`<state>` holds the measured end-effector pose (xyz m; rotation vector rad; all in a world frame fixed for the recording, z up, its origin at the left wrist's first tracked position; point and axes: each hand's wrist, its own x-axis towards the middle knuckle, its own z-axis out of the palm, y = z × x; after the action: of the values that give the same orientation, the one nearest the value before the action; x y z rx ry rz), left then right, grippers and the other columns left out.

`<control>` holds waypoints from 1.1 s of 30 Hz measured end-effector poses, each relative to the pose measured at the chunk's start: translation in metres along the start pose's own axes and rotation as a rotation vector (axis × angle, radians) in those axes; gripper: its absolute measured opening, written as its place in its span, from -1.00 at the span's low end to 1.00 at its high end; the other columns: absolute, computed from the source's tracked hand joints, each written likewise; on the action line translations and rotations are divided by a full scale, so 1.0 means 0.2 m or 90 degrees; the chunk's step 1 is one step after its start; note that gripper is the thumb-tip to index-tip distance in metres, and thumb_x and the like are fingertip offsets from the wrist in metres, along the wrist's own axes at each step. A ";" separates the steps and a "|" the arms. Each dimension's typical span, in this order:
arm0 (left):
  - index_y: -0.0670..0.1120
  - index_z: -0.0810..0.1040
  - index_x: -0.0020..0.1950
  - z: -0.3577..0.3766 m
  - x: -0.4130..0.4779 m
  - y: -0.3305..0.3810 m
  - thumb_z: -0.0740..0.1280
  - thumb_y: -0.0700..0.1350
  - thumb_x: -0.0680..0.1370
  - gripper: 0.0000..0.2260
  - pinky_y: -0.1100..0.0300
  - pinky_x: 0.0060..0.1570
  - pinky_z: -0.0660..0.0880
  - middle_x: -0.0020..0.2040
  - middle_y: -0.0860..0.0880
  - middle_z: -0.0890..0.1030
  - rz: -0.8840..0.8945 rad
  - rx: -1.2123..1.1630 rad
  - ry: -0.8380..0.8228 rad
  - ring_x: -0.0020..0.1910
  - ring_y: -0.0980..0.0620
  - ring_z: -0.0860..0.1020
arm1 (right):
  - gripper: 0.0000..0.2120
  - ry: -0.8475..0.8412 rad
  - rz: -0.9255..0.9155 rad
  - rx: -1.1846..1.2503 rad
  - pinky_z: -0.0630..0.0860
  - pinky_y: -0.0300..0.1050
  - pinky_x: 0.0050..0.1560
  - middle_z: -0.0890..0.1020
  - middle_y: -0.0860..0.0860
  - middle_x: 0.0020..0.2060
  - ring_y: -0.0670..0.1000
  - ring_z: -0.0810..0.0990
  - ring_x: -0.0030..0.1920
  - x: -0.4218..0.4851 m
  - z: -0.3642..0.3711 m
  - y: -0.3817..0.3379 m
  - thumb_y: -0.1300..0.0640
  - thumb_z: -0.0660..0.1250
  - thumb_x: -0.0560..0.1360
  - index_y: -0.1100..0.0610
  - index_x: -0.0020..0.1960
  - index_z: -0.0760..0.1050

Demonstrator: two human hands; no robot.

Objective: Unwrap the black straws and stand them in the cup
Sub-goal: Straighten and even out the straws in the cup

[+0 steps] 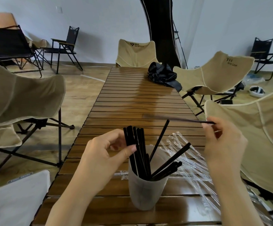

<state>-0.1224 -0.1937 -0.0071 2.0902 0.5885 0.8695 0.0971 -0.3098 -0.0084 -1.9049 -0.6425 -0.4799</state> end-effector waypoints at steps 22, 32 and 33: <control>0.10 0.56 -0.13 -0.01 0.00 -0.02 0.33 0.21 0.30 -0.74 0.47 -0.21 0.47 -0.16 0.18 0.63 -0.007 -0.007 0.049 -0.19 0.23 0.59 | -0.87 -0.601 -0.003 0.317 0.42 -0.37 -0.31 0.55 -0.17 -0.39 -0.20 0.49 -0.34 -0.09 0.06 -0.20 0.26 0.42 0.44 0.05 -0.15 0.54; 0.12 0.51 -0.01 0.00 0.00 -0.01 0.35 0.21 0.28 -0.65 0.34 -0.11 0.53 -0.03 0.25 0.60 -0.026 -0.021 0.038 -0.01 0.25 0.58 | -0.82 -0.567 -0.037 0.276 0.44 -0.20 -0.16 0.60 -0.10 -0.35 -0.11 0.54 -0.26 -0.10 0.07 -0.23 0.24 0.38 0.48 0.04 -0.26 0.58; 0.14 0.47 0.03 0.00 0.00 -0.02 0.36 0.23 0.25 -0.60 0.35 -0.09 0.53 0.01 0.28 0.58 -0.040 -0.030 0.041 0.03 0.27 0.56 | -0.80 -0.577 -0.028 0.266 0.45 -0.22 -0.16 0.60 -0.12 -0.33 -0.12 0.55 -0.25 -0.10 0.07 -0.23 0.24 0.39 0.47 0.01 -0.27 0.58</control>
<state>-0.1223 -0.1924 -0.0102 1.9969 0.6588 0.9086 0.0538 -0.2860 0.0065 -1.6372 -1.2491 0.5143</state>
